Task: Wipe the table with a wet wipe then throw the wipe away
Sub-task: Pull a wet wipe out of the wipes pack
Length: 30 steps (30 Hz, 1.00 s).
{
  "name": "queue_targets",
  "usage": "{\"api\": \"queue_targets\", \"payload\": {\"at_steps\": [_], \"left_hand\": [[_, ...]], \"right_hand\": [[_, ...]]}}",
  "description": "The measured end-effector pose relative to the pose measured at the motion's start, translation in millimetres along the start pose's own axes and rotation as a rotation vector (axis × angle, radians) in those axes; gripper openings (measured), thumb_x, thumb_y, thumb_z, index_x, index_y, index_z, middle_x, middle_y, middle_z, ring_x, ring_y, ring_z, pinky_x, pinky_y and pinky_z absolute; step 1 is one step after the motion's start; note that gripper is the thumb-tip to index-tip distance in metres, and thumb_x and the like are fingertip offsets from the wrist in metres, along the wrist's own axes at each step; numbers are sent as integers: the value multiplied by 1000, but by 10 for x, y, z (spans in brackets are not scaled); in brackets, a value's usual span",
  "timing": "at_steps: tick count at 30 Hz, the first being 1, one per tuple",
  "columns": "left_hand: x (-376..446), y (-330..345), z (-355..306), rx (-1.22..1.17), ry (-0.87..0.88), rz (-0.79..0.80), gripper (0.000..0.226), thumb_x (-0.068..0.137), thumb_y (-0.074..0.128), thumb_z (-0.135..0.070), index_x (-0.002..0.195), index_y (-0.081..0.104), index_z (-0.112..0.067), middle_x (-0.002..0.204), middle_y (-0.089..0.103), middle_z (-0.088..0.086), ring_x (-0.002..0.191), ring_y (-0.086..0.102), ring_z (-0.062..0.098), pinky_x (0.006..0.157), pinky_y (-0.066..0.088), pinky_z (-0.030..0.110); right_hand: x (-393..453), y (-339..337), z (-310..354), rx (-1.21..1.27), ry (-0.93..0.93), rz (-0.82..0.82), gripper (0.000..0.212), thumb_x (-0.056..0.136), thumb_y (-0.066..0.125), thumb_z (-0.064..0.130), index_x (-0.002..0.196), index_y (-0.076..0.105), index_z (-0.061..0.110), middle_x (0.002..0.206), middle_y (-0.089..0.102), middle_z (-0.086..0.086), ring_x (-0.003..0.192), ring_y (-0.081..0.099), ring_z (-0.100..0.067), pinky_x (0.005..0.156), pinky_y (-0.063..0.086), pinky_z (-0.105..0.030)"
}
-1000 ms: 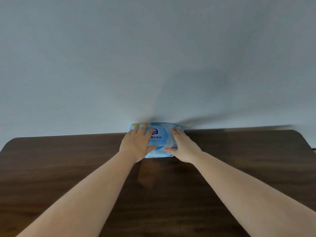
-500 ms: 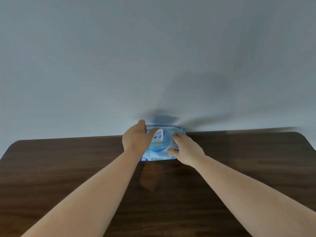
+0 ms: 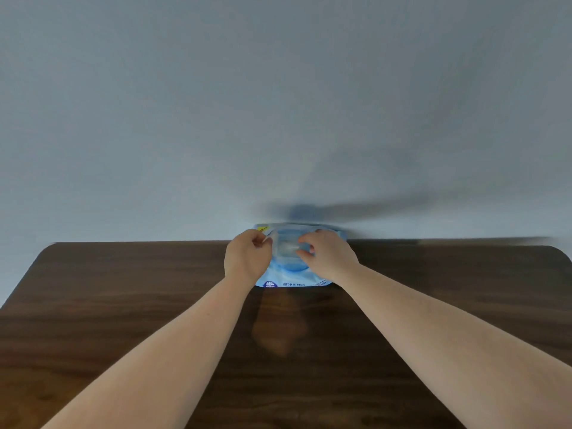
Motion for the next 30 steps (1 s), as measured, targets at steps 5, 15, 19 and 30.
{"api": "queue_targets", "payload": {"at_steps": [5, 15, 19, 30], "left_hand": [[13, -87, 135, 50, -43, 24, 25, 89, 58, -23, 71, 52, -7, 63, 49, 0, 70, 48, 24, 61, 33, 30], [28, -159, 143, 191, -60, 61, 33, 92, 50, -28, 62, 44, -16, 61, 49, -1, 61, 47, 18, 55, 35, 28], [-52, -195, 39, 188, -65, 94, 14, 91, 56, -31, 92, 55, -17, 85, 57, -5, 79, 53, 18, 66, 40, 29], [-556, -261, -466, -481, -93, 420, 40, 88, 60, -46, 99, 68, -8, 101, 72, 7, 96, 68, 17, 87, 55, 32]], "right_hand": [[117, 97, 142, -40, 12, -32, 22, 94, 52, 28, 113, 59, 18, 113, 60, -7, 108, 53, -26, 84, 45, -37], [-34, -85, 215, 377, 61, -156, 11, 92, 57, 20, 83, 55, 14, 80, 52, 5, 68, 46, -6, 64, 34, -22], [-216, -344, 116, 766, 255, -246, 7, 89, 59, 18, 83, 57, 14, 82, 59, 2, 69, 58, -11, 64, 45, -27], [-649, -591, 372, 975, 166, -1, 9, 83, 72, 19, 87, 65, 14, 85, 70, -3, 75, 68, -13, 63, 53, -24]]}}
Point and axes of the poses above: each hand's wrist, its own x-axis towards the middle knuckle, its own y-axis out of the palm, z = x × y, the point moved 3 cm from there along x, towards the middle knuckle
